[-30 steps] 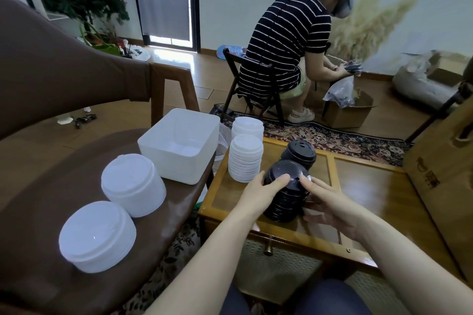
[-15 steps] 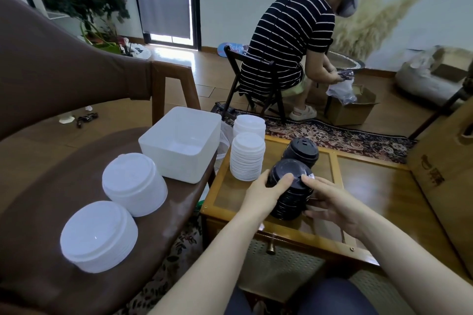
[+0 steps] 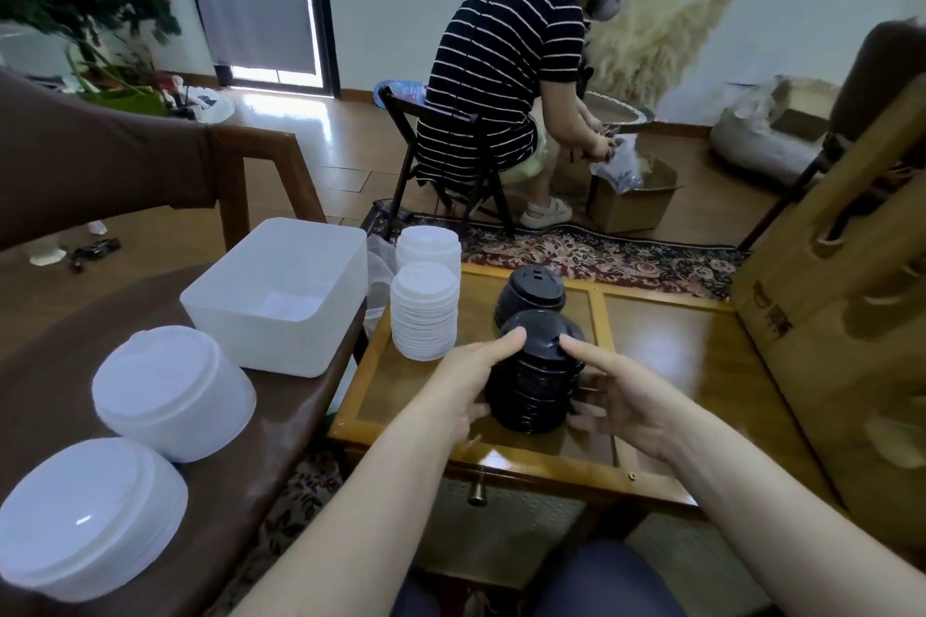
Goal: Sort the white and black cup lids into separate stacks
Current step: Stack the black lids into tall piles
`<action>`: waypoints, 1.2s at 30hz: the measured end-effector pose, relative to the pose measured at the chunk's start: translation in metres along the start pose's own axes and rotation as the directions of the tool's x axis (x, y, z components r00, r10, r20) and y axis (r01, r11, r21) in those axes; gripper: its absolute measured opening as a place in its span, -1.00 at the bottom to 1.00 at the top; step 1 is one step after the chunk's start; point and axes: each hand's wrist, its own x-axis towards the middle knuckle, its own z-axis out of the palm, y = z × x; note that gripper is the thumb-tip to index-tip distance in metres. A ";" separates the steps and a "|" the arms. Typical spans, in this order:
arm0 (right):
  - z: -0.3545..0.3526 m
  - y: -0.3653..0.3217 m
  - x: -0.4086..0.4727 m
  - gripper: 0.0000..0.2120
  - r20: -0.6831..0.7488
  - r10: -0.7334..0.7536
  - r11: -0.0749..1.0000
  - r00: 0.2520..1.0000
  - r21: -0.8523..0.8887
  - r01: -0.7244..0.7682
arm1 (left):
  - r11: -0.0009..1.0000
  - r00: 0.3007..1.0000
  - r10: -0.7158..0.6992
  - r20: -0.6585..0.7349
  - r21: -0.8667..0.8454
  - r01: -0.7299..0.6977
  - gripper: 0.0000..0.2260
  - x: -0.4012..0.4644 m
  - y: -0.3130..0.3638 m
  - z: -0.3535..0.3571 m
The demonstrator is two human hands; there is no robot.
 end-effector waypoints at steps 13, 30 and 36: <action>-0.012 -0.002 -0.004 -0.51 -0.026 -0.016 0.995 1.000 0.094 0.018 | 0.999 1.000 0.014 0.012 -0.044 -0.013 -0.47 0.006 -0.007 0.022; -0.019 -0.003 -0.008 -0.33 -0.039 -0.044 0.995 0.998 0.082 0.047 | 0.996 0.995 0.092 -0.030 -0.013 -0.092 -0.57 -0.001 -0.006 0.031; -0.032 -0.014 -0.042 -0.49 -0.070 -0.191 0.970 0.979 0.139 0.199 | 0.970 0.970 0.242 -0.011 0.014 -0.242 -0.51 -0.013 0.000 0.056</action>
